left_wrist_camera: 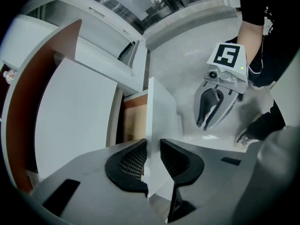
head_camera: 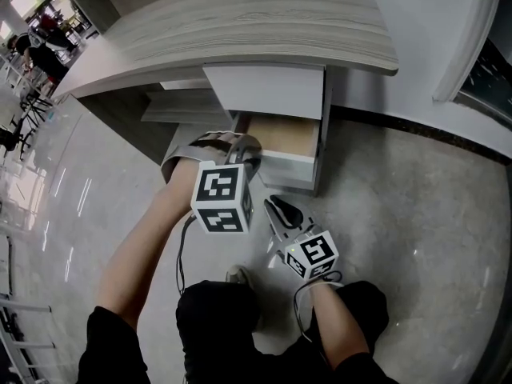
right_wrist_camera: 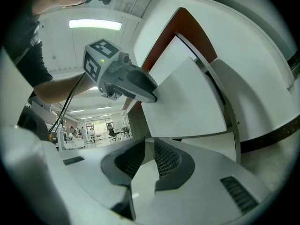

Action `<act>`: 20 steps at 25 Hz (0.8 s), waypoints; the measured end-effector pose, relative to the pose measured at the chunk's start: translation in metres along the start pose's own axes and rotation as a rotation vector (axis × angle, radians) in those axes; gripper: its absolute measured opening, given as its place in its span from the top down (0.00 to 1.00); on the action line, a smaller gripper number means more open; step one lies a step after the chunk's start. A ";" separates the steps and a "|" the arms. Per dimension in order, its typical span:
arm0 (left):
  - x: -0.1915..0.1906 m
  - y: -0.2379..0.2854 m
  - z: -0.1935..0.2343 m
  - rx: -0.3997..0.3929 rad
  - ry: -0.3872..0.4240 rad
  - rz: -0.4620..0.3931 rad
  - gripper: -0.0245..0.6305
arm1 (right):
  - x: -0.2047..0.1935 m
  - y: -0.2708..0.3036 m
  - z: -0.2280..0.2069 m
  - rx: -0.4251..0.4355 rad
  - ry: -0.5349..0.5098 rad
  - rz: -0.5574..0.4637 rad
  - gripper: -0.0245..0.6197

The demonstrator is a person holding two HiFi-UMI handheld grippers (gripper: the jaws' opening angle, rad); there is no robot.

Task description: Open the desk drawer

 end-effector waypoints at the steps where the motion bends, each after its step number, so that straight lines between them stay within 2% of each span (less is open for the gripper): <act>1: -0.001 0.000 -0.003 0.002 -0.003 0.004 0.81 | -0.001 0.000 0.002 0.005 -0.001 0.004 0.89; 20: 0.006 -0.004 -0.050 0.039 -0.027 -0.013 0.83 | -0.023 0.000 0.012 0.042 -0.013 0.062 0.89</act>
Point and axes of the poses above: the fingertips, and each gripper's own axes: y forward along the fingers, z to its left, x out of its top, the point moved 2 cm from there along -y, backward along the fingers, and after that the axes turned 10 degrees about -x, right-handed, at the moved point
